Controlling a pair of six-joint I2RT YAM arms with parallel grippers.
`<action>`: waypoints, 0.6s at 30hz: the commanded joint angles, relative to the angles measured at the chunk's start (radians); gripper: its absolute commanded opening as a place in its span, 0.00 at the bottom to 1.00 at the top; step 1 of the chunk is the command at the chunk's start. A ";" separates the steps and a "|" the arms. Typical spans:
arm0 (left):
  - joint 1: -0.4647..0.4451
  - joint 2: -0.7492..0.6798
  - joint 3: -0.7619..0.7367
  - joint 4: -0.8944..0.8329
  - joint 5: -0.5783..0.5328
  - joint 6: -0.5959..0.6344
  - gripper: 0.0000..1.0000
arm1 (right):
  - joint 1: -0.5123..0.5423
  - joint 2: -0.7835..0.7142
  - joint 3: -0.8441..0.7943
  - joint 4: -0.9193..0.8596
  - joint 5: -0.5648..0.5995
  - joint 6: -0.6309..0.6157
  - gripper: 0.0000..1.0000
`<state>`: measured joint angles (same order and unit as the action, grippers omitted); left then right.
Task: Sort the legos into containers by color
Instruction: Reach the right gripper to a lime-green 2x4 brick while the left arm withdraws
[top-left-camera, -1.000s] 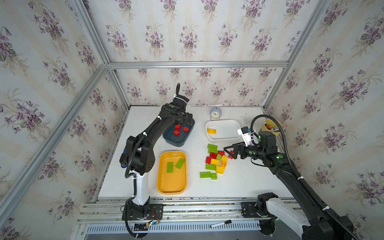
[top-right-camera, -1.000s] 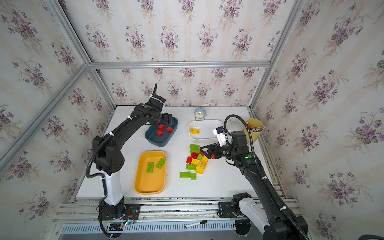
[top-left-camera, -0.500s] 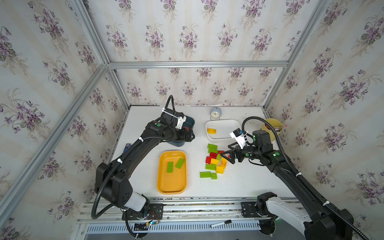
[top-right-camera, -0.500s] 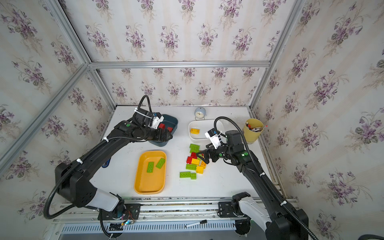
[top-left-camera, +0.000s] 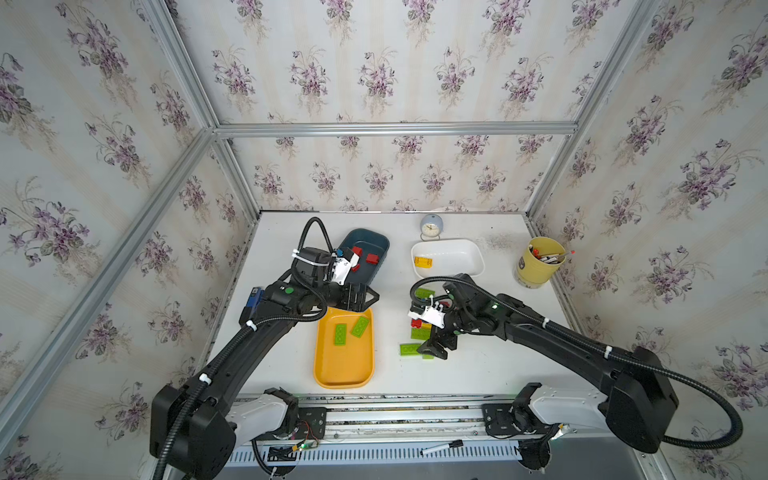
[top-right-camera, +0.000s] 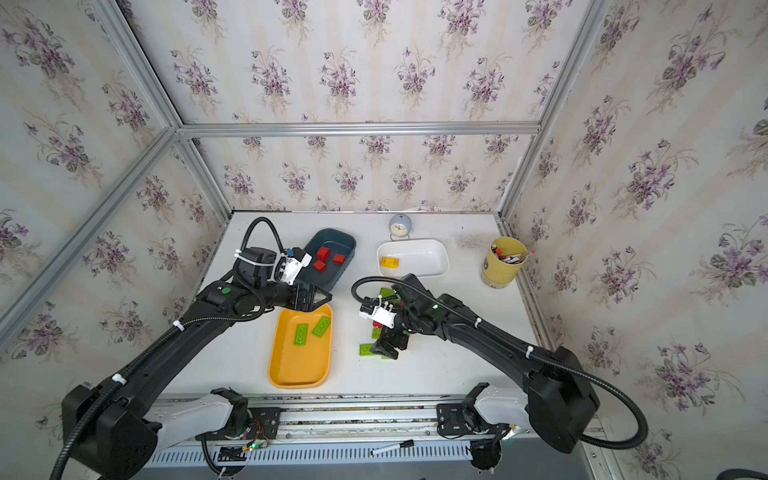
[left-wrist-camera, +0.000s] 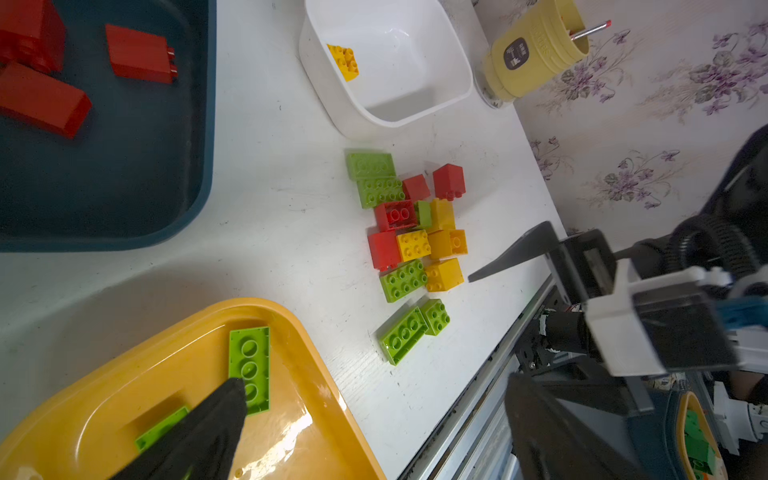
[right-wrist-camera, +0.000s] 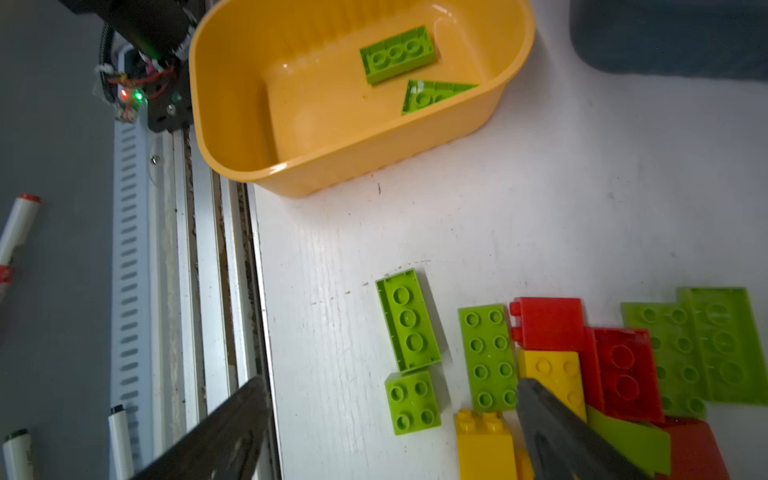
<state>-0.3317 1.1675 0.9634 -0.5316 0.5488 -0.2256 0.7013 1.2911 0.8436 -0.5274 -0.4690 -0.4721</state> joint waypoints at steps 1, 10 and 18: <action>0.038 -0.022 -0.026 0.041 0.062 0.023 0.99 | 0.044 0.048 0.012 0.020 0.061 -0.110 0.92; 0.124 -0.054 -0.077 0.042 0.115 0.028 0.99 | 0.144 0.239 0.042 0.088 0.208 -0.224 0.85; 0.161 -0.057 -0.091 0.042 0.132 0.031 0.99 | 0.165 0.366 0.093 0.098 0.257 -0.264 0.76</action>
<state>-0.1768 1.1130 0.8768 -0.5087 0.6559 -0.2192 0.8635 1.6402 0.9165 -0.4496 -0.2390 -0.7109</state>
